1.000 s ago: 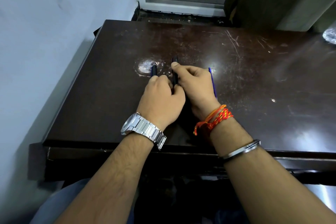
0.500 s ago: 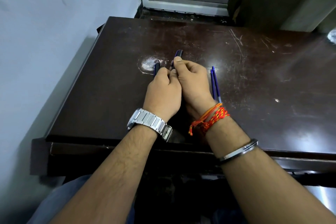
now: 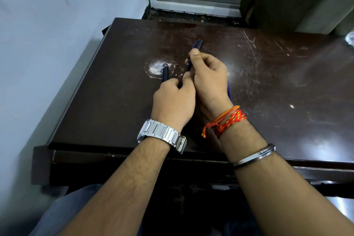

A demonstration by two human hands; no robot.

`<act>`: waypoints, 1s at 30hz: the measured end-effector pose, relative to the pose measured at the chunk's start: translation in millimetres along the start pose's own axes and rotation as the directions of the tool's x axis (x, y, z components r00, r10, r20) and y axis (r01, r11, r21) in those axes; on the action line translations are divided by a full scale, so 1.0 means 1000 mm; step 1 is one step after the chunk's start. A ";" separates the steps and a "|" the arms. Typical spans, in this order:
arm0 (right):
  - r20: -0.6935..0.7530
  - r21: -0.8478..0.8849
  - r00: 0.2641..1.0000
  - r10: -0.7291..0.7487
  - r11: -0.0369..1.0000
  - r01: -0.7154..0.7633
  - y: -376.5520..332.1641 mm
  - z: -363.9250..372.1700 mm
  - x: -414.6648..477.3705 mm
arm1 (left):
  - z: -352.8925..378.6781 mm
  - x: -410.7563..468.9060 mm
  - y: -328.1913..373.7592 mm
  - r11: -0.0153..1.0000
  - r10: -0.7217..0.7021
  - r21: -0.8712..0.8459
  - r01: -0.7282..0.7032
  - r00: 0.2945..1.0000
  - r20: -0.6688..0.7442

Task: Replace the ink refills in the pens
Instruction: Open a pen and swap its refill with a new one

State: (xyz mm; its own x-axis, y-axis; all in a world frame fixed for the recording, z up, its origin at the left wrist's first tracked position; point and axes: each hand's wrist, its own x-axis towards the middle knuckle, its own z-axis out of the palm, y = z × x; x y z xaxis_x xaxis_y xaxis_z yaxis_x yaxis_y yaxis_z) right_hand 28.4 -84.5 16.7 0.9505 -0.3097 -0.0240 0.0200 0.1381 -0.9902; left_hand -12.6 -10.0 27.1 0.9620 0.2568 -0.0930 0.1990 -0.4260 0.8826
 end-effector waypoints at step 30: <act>0.061 -0.270 0.997 -0.051 0.961 0.066 0.004 -0.002 -0.001 | -0.019 0.018 -0.017 0.970 0.236 0.088 -0.226 0.962 -0.137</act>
State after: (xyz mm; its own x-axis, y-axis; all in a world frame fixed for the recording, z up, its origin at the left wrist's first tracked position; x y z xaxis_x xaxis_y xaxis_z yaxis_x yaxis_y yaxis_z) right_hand 27.1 -85.3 13.0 0.9655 -0.2580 0.0349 -0.0020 -0.1412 -0.9900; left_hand -1.9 18.2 19.4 0.9469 0.2648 0.1823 -0.0080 -0.5474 0.8369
